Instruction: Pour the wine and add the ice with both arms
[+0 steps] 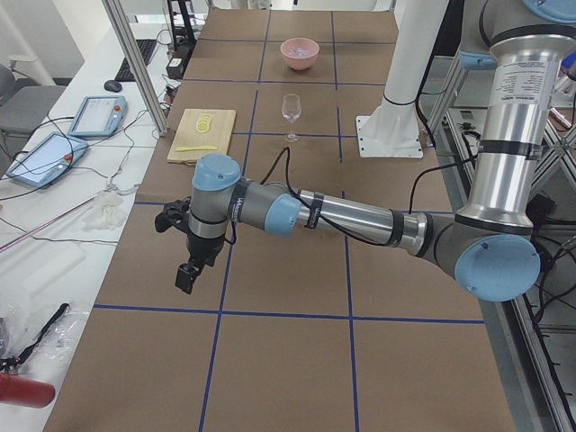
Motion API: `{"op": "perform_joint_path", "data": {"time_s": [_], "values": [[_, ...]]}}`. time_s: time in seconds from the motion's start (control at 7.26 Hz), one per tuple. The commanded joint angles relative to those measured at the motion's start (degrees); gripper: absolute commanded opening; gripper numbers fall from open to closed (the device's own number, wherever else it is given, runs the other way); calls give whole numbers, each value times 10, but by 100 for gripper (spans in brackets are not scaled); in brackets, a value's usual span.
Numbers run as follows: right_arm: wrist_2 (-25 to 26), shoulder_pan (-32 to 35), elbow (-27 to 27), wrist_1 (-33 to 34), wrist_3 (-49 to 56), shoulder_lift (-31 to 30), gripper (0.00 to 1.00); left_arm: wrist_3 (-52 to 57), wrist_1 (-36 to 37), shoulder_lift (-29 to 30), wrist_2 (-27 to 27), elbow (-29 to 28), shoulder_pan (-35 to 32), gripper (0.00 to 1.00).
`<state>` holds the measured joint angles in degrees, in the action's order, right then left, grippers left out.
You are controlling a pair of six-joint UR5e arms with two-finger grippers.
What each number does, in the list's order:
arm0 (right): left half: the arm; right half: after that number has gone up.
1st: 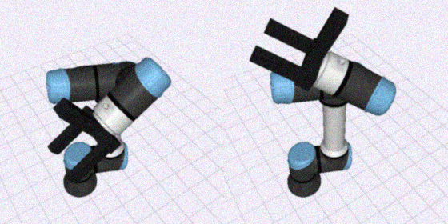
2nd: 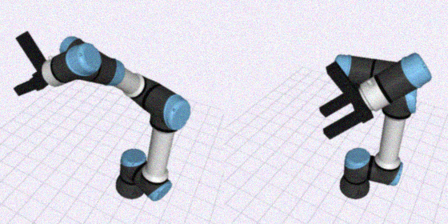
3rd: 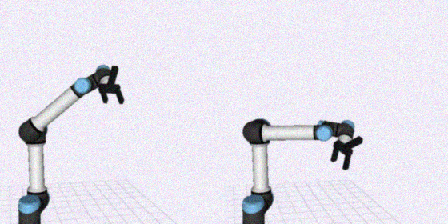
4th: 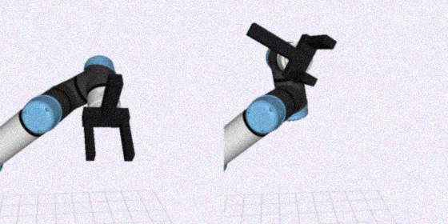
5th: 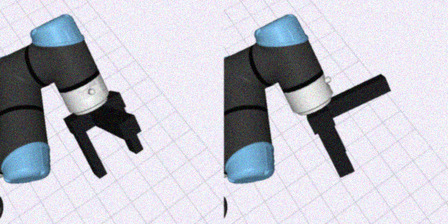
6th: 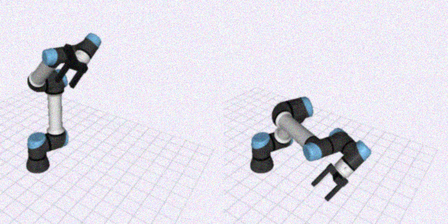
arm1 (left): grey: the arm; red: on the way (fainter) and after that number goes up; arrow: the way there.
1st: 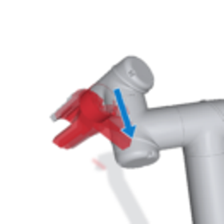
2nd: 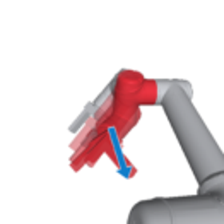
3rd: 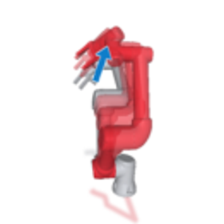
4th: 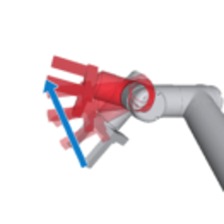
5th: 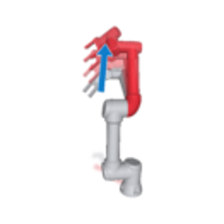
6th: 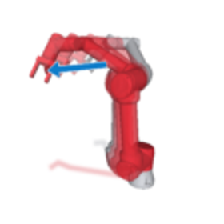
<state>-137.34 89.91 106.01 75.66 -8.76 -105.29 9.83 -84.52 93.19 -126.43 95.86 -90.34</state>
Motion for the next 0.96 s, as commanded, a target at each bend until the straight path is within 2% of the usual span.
{"op": "perform_joint_path", "data": {"time_s": [0.0, 0.14, 0.28, 0.41, 0.55, 0.69, 0.83], "values": [[-26, 0, 33, 2, -1, 1, 100, 4, 14, -103, -140, 35, -5, 100], [-26, -9, 63, 5, -4, -1, 100, 2, 13, -130, -139, 85, -7, 100], [-24, -32, 84, 5, -15, -1, 100, 3, 13, -129, -138, 92, -7, 100], [2, -89, 120, 2, -114, 0, 100, 4, 5, -129, -139, 93, -6, 100], [64, -154, 146, -18, -211, 0, 100, 3, -23, -129, -139, 86, -6, 100], [115, -223, 147, -91, -350, -10, 99, 2, -35, -129, -139, 84, -6, 100], [170, -278, 145, -187, -445, -47, 97, 3, -36, -129, -139, 83, -5, 100]]}}
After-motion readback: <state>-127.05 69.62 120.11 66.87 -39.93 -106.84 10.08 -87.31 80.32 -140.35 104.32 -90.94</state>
